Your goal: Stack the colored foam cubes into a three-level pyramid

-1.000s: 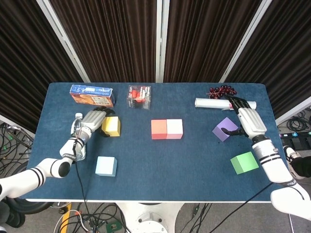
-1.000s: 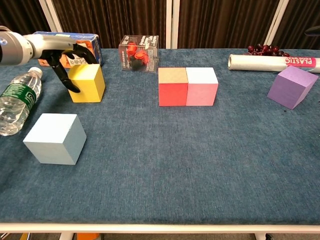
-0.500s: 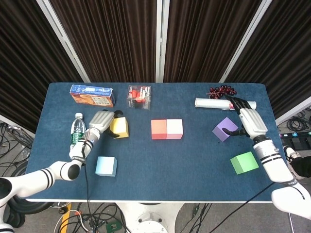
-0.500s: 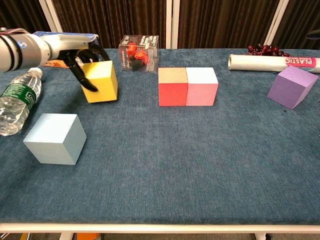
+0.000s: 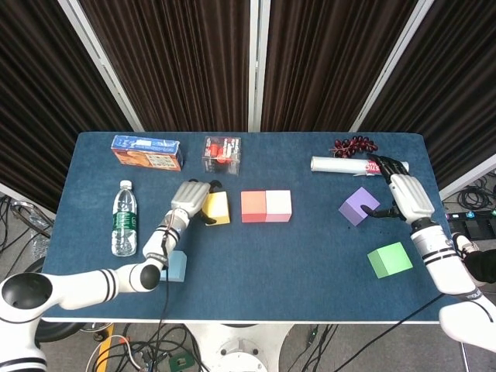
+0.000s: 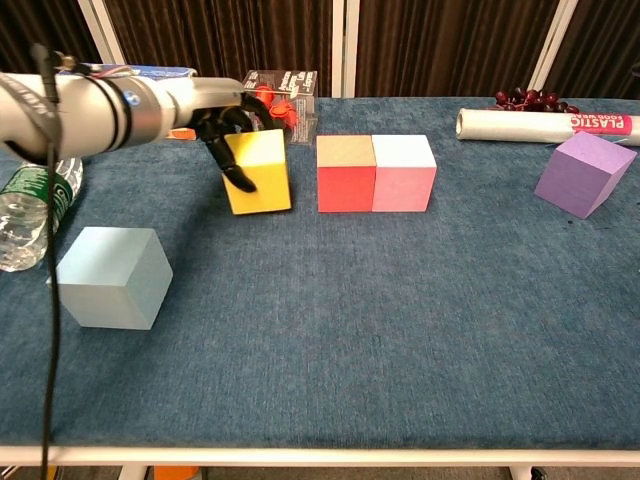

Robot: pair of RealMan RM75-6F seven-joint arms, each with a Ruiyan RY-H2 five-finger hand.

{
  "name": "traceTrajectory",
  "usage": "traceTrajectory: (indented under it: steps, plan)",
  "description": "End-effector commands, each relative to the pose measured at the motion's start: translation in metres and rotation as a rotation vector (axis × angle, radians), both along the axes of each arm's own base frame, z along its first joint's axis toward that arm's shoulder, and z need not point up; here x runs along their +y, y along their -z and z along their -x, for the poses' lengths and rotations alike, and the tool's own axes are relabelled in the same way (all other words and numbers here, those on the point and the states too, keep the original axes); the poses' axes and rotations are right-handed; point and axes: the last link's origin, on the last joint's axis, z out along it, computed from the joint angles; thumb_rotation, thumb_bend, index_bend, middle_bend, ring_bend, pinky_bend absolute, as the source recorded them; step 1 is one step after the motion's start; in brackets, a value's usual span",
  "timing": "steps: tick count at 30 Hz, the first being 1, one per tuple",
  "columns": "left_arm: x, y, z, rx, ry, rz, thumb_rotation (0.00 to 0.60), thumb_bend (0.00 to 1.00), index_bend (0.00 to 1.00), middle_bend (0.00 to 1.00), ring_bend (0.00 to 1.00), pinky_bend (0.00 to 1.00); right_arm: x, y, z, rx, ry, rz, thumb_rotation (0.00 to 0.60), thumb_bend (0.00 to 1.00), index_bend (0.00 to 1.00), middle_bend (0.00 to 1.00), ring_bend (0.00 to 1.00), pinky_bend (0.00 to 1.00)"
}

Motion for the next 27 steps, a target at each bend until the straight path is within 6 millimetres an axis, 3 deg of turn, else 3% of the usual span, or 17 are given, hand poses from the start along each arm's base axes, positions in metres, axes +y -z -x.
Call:
traceTrajectory:
  steps: [1,9,27]
  plan:
    - [-0.002,0.007,-0.012,-0.002,0.007,0.005,0.6,0.13,0.22,0.48,0.37,0.2,0.0,-0.001,0.001,0.0,0.0,0.003,0.6,0.13,0.0,0.09,0.0,0.0]
    - [0.003,0.012,-0.029,0.027,0.036,-0.005,0.6,0.13,0.22,0.48,0.37,0.2,0.001,-0.004,0.004,-0.007,0.007,0.009,0.6,0.13,0.0,0.09,0.0,0.0]
    - [0.009,0.016,-0.03,0.058,0.04,0.0,0.6,0.13,0.22,0.48,0.37,0.2,-0.002,-0.005,0.007,-0.014,0.012,0.013,0.6,0.13,0.0,0.09,0.0,0.0]
